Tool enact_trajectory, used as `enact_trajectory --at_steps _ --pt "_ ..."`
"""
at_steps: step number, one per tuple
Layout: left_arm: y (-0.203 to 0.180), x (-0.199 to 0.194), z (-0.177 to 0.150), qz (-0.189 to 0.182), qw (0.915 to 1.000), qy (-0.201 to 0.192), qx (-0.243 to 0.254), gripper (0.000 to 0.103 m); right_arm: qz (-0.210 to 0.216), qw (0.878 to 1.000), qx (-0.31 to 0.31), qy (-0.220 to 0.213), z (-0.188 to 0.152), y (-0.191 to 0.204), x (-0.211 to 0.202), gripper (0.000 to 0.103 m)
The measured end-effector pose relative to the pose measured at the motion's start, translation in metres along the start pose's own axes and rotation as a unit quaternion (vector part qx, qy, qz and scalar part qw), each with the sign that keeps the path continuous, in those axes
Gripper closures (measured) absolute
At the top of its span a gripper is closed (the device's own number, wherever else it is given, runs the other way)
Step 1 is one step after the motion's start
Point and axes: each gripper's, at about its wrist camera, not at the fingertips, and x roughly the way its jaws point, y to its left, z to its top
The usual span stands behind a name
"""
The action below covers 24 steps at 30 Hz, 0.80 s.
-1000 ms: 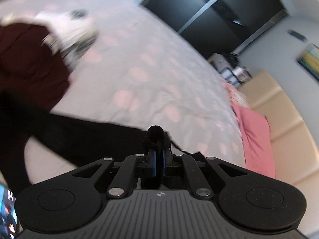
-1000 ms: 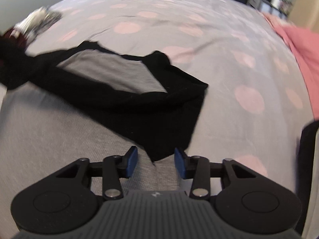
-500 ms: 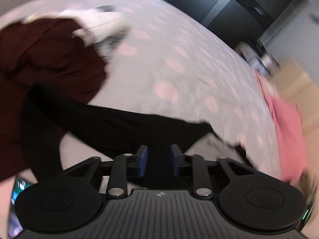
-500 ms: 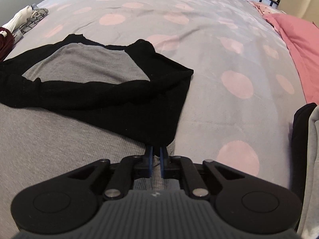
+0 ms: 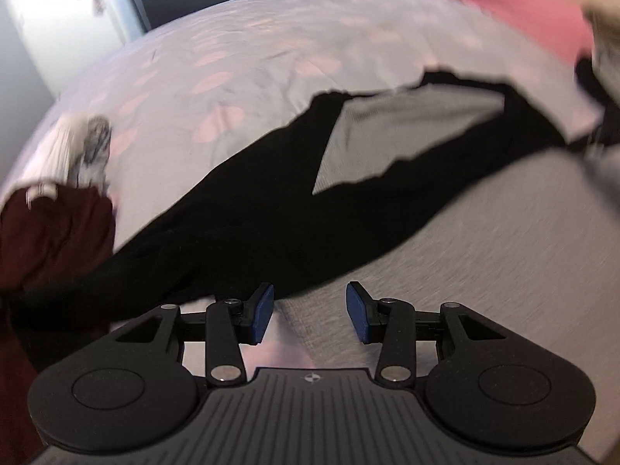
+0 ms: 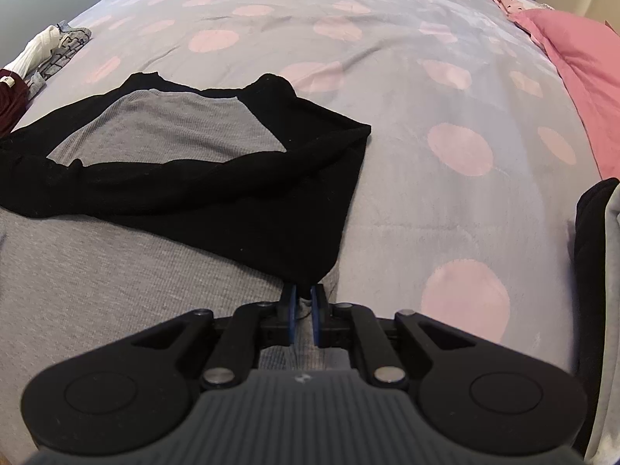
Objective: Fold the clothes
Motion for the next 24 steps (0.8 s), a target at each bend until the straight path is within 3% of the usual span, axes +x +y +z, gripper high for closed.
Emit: enact_trajectory --at_steps 5,7,9,11,13,17,24 --pt "-0.008 0.016 0.001 0.005 0.9996 -0.007 0.027 0.066 0.000 1.000 0.001 0.002 0.001 0.000 0.001 0.093" --pt "-0.004 0.017 0.004 -0.011 0.9998 -0.005 0.014 0.088 0.001 1.000 0.002 0.001 0.000 -0.001 0.001 0.093" --pt "0.003 0.016 0.008 -0.018 0.9998 -0.007 -0.007 0.101 0.003 1.000 0.007 -0.001 0.000 -0.002 0.000 0.093" --pt "0.015 0.011 0.012 -0.022 0.9985 -0.019 -0.047 0.103 0.005 1.000 0.013 -0.003 0.000 -0.004 -0.002 0.093" --pt "0.031 0.004 0.017 -0.036 0.9936 -0.036 -0.101 0.103 0.005 1.000 0.019 -0.007 0.000 -0.007 -0.006 0.093" --pt "0.067 -0.004 0.026 -0.051 0.9753 -0.061 -0.206 0.103 0.001 0.999 0.037 -0.004 0.001 -0.013 -0.010 0.094" --pt "0.097 0.019 0.038 -0.030 0.9544 -0.051 -0.293 0.103 -0.008 0.999 0.047 0.013 -0.001 -0.022 -0.007 0.094"
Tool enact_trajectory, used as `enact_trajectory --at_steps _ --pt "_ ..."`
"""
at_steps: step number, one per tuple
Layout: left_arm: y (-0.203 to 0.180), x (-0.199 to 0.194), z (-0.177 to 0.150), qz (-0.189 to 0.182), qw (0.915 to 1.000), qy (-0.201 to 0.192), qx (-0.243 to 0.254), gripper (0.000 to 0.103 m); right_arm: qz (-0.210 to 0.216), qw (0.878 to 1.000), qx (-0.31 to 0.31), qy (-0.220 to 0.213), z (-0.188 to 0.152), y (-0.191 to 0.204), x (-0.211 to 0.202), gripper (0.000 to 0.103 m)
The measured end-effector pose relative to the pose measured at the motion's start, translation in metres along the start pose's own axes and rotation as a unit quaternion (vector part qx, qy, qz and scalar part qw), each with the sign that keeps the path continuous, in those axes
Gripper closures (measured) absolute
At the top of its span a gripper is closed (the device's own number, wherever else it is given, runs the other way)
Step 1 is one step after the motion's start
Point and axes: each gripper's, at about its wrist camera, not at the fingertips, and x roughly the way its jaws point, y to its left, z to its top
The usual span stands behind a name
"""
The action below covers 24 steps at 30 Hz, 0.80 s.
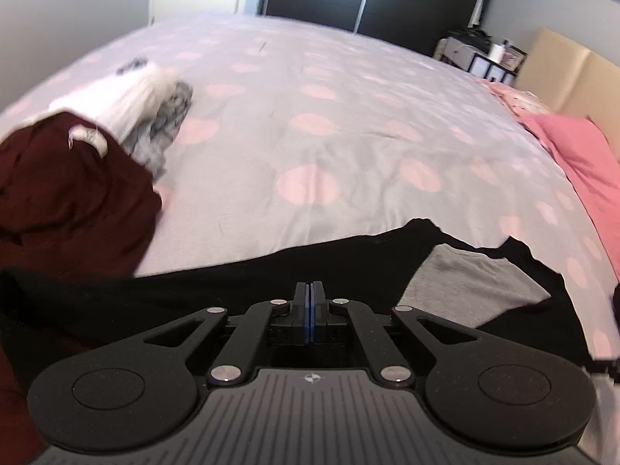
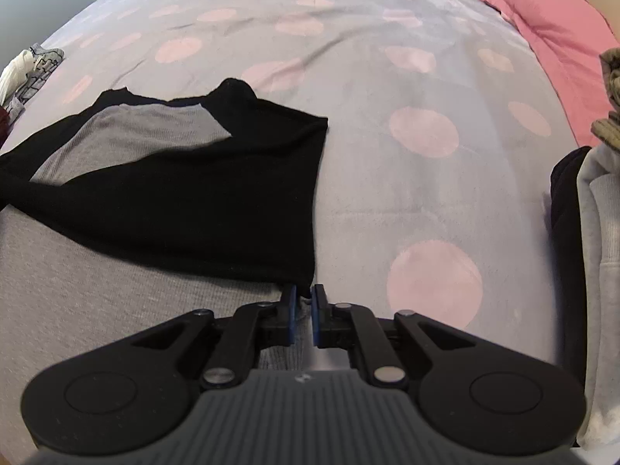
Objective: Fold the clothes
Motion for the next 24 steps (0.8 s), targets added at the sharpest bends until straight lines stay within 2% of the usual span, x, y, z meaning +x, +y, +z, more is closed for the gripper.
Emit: enact_trajectory --at_steps 3,4,5,6,9,13,16,18,21,23,24 --pt "0.000 0.003 0.003 -0.002 1.0000 0.005 -0.007 0.102 0.012 1.000 0.008 0.005 0.003 -0.004 -0.005 0.085" --pt "-0.001 0.001 0.003 -0.003 1.0000 0.002 0.000 0.098 0.015 1.000 0.013 0.002 0.005 -0.006 -0.009 0.076" --pt "-0.001 -0.001 0.004 -0.004 0.9999 -0.001 0.010 0.094 0.018 1.000 0.019 -0.006 0.007 -0.009 -0.015 0.075" --pt "-0.002 -0.003 0.005 -0.004 0.9998 -0.003 0.020 0.087 0.020 0.999 0.025 -0.013 0.010 -0.012 -0.020 0.075" --pt "-0.001 -0.010 0.007 -0.010 0.9991 -0.006 0.041 0.078 0.025 0.999 0.038 -0.028 0.020 -0.019 -0.031 0.075" --pt "0.006 -0.011 0.008 -0.010 0.9985 0.003 0.054 0.060 0.031 0.998 0.037 -0.035 0.038 -0.021 -0.032 0.074" --pt "0.016 -0.003 0.005 0.002 0.9988 0.021 0.044 0.060 0.028 0.999 0.030 -0.033 0.052 -0.017 -0.025 0.074" --pt "0.022 0.001 0.002 -0.011 0.9990 0.039 0.018 0.062 0.028 0.999 0.030 -0.032 0.060 -0.017 -0.019 0.074" --pt "0.007 -0.008 -0.001 -0.045 0.9962 0.034 0.066 0.062 0.024 0.998 0.039 -0.033 0.073 -0.018 -0.009 0.074" --pt "-0.012 -0.014 -0.007 -0.044 0.9882 0.044 0.140 0.061 0.027 0.998 0.051 -0.035 0.081 -0.021 -0.001 0.074" --pt "-0.017 -0.013 -0.011 -0.044 0.9848 0.050 0.160 0.061 0.031 0.997 0.057 -0.036 0.084 -0.022 0.002 0.074"
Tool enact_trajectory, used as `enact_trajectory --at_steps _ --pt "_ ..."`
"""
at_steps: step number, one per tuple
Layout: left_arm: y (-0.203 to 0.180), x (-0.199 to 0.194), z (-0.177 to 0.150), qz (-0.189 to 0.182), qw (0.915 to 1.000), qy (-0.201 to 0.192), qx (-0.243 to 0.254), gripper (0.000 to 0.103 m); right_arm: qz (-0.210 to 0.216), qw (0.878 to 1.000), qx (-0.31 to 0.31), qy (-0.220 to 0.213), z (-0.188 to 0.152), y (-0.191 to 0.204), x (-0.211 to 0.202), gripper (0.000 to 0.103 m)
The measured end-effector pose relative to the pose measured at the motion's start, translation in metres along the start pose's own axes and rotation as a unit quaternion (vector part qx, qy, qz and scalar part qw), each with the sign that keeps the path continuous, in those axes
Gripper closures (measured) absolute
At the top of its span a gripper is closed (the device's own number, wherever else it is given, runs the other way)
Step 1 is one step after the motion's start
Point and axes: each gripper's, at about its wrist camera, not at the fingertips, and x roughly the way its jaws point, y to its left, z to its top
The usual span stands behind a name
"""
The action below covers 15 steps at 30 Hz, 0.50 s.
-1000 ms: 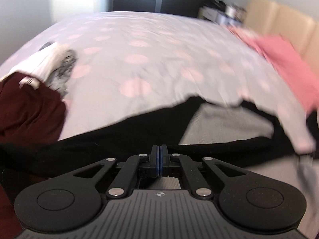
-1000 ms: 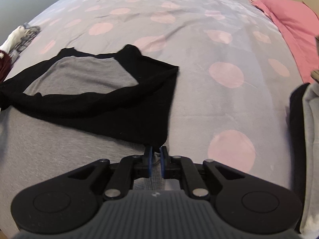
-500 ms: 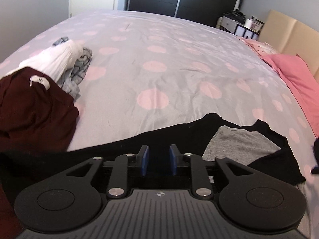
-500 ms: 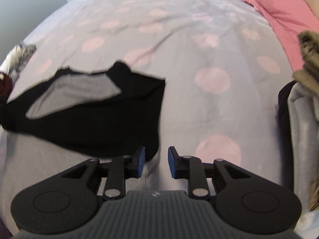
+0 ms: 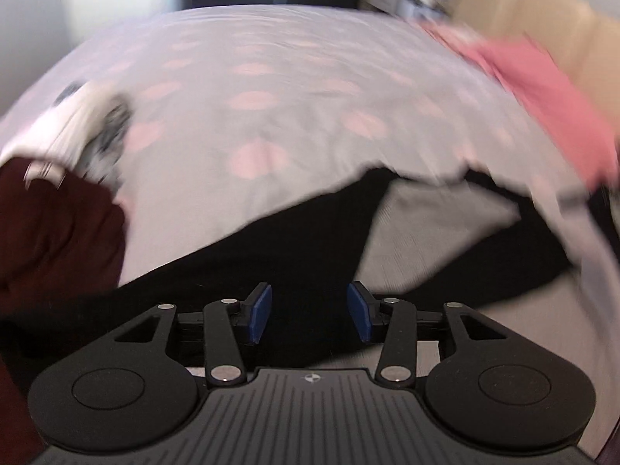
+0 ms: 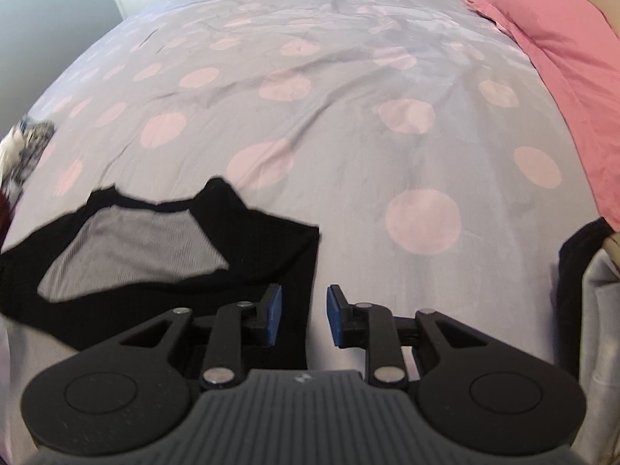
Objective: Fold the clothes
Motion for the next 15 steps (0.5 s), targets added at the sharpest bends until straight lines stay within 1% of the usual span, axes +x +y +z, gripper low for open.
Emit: enact_trajectory --at_steps 2,5,9,11,13,15 --pt "-0.012 0.002 -0.005 -0.001 0.9991 0.014 0.039 0.061 0.007 1.000 0.010 0.005 0.006 -0.002 0.007 0.074" --pt "-0.021 0.011 -0.016 0.000 0.9967 0.033 0.074 0.061 0.015 0.999 0.028 0.012 0.015 -0.006 0.017 0.074" --pt "-0.028 0.023 -0.029 0.033 0.9912 0.049 0.118 0.061 0.034 0.997 0.062 0.017 0.024 -0.008 0.028 0.074" --pt "-0.025 0.027 -0.033 0.043 0.9913 0.052 0.113 0.061 0.039 0.996 0.071 0.021 0.027 -0.008 0.035 0.074" --pt "-0.021 0.029 -0.034 0.049 0.9921 0.046 0.106 0.070 0.041 0.995 0.082 0.032 0.028 -0.007 0.043 0.074" --pt "-0.019 0.030 -0.034 0.050 0.9928 0.041 0.101 0.074 0.049 0.993 0.095 0.045 0.027 -0.006 0.051 0.075"
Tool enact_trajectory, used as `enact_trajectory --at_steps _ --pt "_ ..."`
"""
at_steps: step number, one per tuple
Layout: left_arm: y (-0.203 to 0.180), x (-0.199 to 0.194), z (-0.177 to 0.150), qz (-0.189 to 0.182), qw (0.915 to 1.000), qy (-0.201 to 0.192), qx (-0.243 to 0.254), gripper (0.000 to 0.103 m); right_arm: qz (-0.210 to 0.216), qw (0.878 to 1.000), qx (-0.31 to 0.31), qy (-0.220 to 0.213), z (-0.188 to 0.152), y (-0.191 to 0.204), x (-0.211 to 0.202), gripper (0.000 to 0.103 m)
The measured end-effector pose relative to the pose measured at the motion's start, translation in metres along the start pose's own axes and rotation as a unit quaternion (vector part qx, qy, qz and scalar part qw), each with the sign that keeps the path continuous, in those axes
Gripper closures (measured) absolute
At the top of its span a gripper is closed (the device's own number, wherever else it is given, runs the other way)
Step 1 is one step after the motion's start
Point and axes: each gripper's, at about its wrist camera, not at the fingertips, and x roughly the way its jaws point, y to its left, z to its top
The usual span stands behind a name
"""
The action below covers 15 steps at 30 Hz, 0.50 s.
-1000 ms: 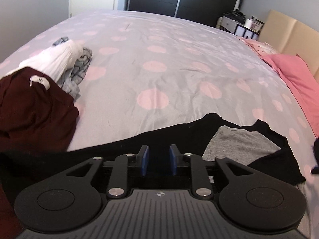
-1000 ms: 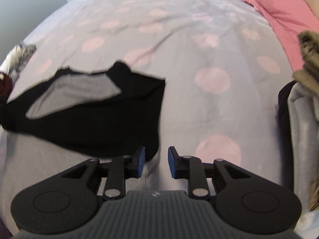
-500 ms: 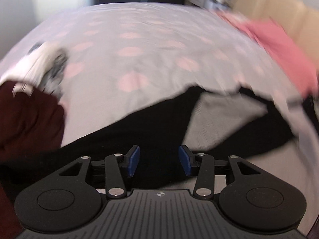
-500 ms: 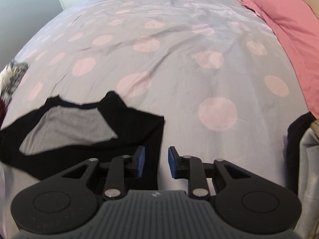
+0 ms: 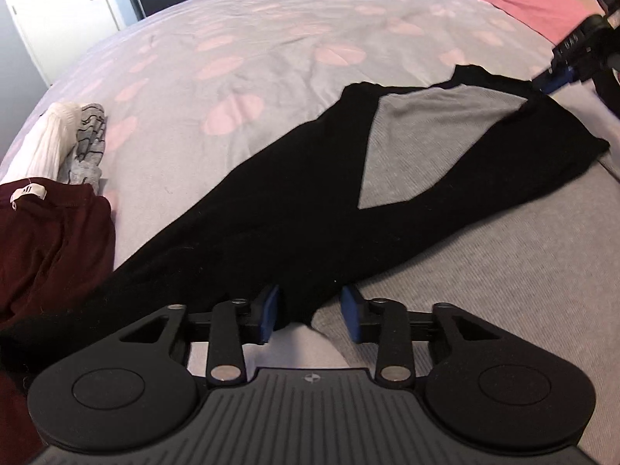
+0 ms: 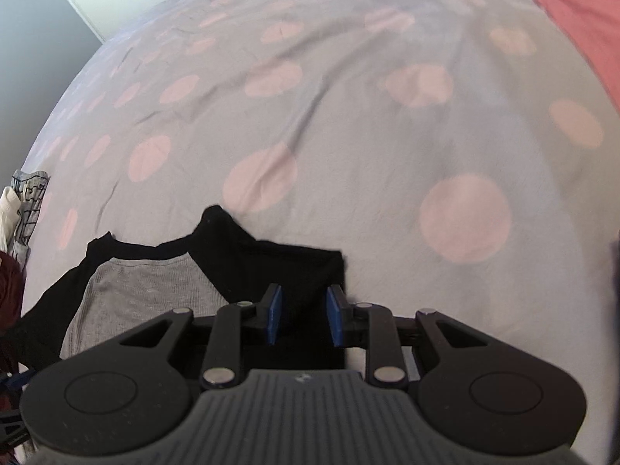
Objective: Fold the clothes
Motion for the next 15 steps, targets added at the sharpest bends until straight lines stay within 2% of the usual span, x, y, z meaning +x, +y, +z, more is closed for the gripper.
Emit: enact_trajectory --at_steps 1,2,3,4,9,15 --pt "0.001 0.000 0.001 -0.002 1.0000 -0.001 -0.002 0.081 0.004 1.000 0.005 0.004 0.000 0.000 0.003 0.081" --pt "0.001 -0.001 0.002 -0.005 1.0000 -0.003 -0.005 0.086 0.005 1.000 0.009 0.005 -0.001 0.000 0.004 0.097" --pt "0.001 -0.003 0.003 -0.004 1.0000 -0.006 -0.006 0.093 0.005 1.000 0.012 0.003 -0.001 0.000 0.004 0.101" --pt "0.000 -0.005 0.005 -0.004 0.9999 -0.009 -0.006 0.100 0.001 1.000 0.013 -0.005 0.000 0.001 0.001 0.101" --pt "0.005 -0.032 0.021 -0.011 0.9987 -0.042 -0.028 0.101 -0.010 0.997 0.039 -0.058 0.003 -0.009 -0.021 0.101" --pt "-0.002 -0.075 0.044 -0.022 0.9983 -0.050 -0.020 0.101 -0.019 0.996 0.055 -0.073 0.004 -0.018 -0.032 0.101"
